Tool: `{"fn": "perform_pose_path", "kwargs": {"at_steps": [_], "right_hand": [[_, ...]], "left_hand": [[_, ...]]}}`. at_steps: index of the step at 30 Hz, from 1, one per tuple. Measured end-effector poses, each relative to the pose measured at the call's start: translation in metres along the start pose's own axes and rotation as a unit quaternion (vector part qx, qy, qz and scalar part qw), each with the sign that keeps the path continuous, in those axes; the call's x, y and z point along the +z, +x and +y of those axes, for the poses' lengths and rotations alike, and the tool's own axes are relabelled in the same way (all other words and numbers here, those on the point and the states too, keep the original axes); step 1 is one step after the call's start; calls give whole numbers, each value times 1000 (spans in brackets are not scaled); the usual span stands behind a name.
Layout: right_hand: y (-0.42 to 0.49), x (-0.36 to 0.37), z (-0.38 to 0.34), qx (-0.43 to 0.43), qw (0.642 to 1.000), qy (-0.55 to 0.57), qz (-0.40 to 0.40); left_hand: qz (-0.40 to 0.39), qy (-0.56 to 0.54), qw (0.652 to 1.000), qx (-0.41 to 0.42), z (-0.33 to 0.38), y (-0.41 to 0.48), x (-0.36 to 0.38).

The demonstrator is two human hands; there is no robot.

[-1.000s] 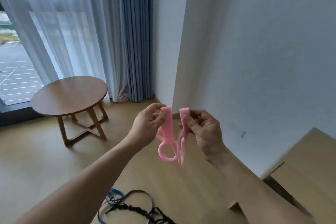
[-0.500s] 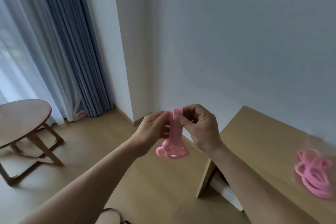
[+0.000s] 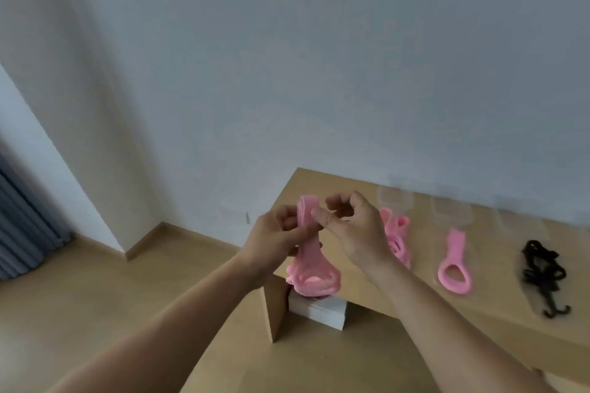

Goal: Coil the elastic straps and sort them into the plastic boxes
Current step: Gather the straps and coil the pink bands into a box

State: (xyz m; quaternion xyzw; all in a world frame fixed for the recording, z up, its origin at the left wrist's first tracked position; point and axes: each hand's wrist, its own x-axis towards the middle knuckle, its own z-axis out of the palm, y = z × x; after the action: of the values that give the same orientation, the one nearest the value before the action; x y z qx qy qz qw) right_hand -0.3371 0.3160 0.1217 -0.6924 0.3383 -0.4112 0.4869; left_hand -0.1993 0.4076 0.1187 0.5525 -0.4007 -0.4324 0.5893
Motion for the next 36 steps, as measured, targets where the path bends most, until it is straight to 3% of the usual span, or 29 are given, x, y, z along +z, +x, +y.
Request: {"fn": "perform_pose_path", "kwargs": {"at_steps": [7,12,16,23,27,36], "right_hand": [[-16,-76,49,127,988,51,-72],[-3,-112,75,134,991,12,29],[17,-143,97,171,980,4,101],[50,-187,154,278,952,-51,118],[60,-206,193,327,934,-76,118],[90,-255,262,375,912,-148,76]], "left_hand": [[-57,-32,997,-26,-3,76,74],[-99,-8,994,-41,-20,132,129],[-169,4,978,-120,-43,178,161],[-273,62,933,-227,-106,242,203],[-266,72,922,-274,-141,266,232],[-190,152,923,-297,-192,303,286]]}}
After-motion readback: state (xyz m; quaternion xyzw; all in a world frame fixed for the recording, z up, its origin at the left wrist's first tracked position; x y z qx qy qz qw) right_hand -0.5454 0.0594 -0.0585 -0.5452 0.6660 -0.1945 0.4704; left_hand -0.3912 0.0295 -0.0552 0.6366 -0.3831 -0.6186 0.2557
